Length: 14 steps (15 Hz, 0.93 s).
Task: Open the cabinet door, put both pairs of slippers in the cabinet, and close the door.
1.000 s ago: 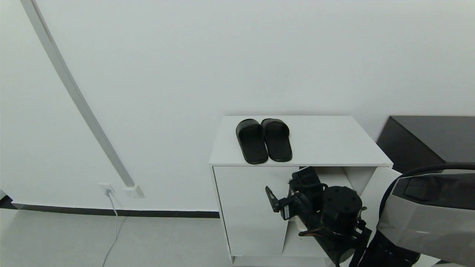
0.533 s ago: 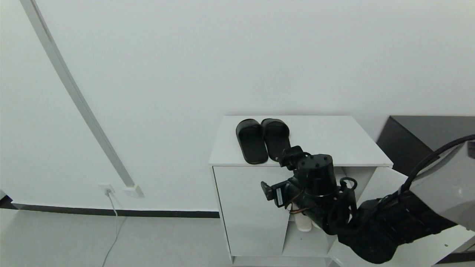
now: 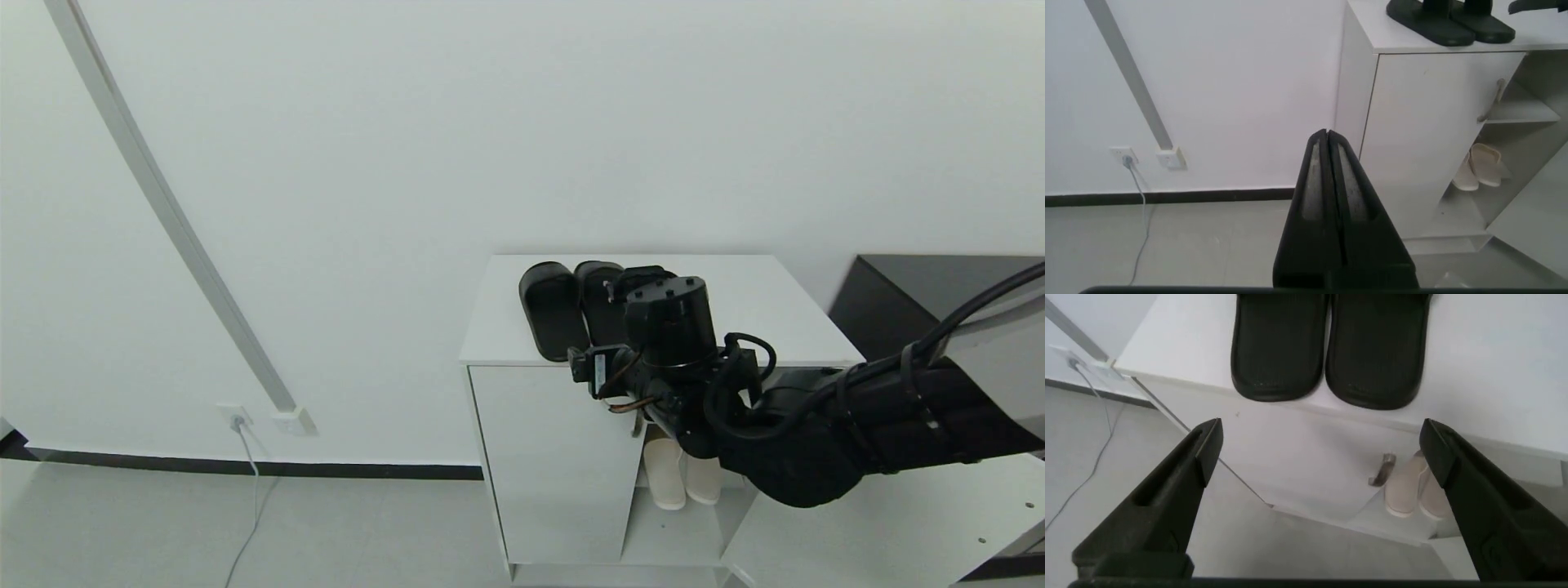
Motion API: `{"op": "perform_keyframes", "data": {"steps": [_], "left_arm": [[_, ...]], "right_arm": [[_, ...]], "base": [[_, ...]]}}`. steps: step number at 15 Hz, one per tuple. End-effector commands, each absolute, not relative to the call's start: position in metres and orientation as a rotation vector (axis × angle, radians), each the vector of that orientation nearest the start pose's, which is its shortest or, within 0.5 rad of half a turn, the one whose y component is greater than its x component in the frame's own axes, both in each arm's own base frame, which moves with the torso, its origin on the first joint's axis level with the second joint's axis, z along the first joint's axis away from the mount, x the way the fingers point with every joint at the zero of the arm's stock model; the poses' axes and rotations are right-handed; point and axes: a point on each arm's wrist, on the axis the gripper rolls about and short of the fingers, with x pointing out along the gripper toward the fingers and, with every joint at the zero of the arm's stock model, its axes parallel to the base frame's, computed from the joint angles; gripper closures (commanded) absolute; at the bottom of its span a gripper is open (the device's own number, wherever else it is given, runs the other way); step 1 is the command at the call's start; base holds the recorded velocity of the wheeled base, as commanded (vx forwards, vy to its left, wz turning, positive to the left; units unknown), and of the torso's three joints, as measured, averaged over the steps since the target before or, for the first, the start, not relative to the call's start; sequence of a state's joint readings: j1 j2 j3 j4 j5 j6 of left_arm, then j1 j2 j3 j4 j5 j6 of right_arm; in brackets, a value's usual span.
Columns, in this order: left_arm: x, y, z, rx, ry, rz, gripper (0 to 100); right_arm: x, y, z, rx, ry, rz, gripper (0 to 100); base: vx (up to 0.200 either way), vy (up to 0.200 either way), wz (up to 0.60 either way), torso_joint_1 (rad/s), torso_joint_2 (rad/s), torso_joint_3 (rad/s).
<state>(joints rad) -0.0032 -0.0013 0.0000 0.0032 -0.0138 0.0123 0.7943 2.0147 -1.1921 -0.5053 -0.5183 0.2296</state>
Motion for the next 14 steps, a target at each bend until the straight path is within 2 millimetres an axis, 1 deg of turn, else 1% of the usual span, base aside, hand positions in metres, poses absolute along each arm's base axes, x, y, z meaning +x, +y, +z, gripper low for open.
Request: {"op": "perform_keyframes", "data": {"steps": [1, 4, 7, 9, 11, 12, 14], "left_arm": [[-0.023, 0.0, 0.075, 0.012, 0.003, -0.017, 100], [-0.023, 0.0, 0.075, 0.014, 0.003, -0.018, 100], [-0.023, 0.0, 0.075, 0.014, 0.003, -0.018, 100], [-0.023, 0.0, 0.075, 0.012, 0.003, -0.018, 100], [-0.023, 0.0, 0.075, 0.012, 0.003, -0.018, 100], [-0.023, 0.0, 0.075, 0.012, 0.003, -0.018, 100], [-0.023, 0.0, 0.075, 0.012, 0.003, -0.018, 100]], "right_arm": [[0.288, 0.277, 0.161, 0.03, 0.285, 0.242, 0], [0.288, 0.277, 0.159, 0.029, 0.289, 0.24, 0], [0.289, 0.28, 0.152, 0.02, 0.302, 0.241, 0], [0.295, 0.285, 0.137, 0.011, 0.313, 0.236, 0], [0.303, 0.293, 0.127, 0.026, 0.277, 0.228, 0], [0.31, 0.299, 0.121, 0.031, 0.258, 0.21, 0], [0.318, 0.305, 0.117, 0.04, 0.25, 0.208, 0]], "base": [[0.2, 0.0, 0.0, 0.007, 0.0, 0.007], [0.2, 0.0, 0.0, -0.006, 0.0, 0.005], [0.2, 0.0, 0.0, 0.009, 0.0, -0.002], [0.2, 0.0, 0.0, 0.005, 0.01, 0.002], [0.0, 0.0, 0.0, 0.0, 0.0, 0.0], [0.0, 0.0, 0.0, 0.0, 0.0, 0.0], [0.0, 0.0, 0.0, 0.0, 0.0, 0.0]]}}
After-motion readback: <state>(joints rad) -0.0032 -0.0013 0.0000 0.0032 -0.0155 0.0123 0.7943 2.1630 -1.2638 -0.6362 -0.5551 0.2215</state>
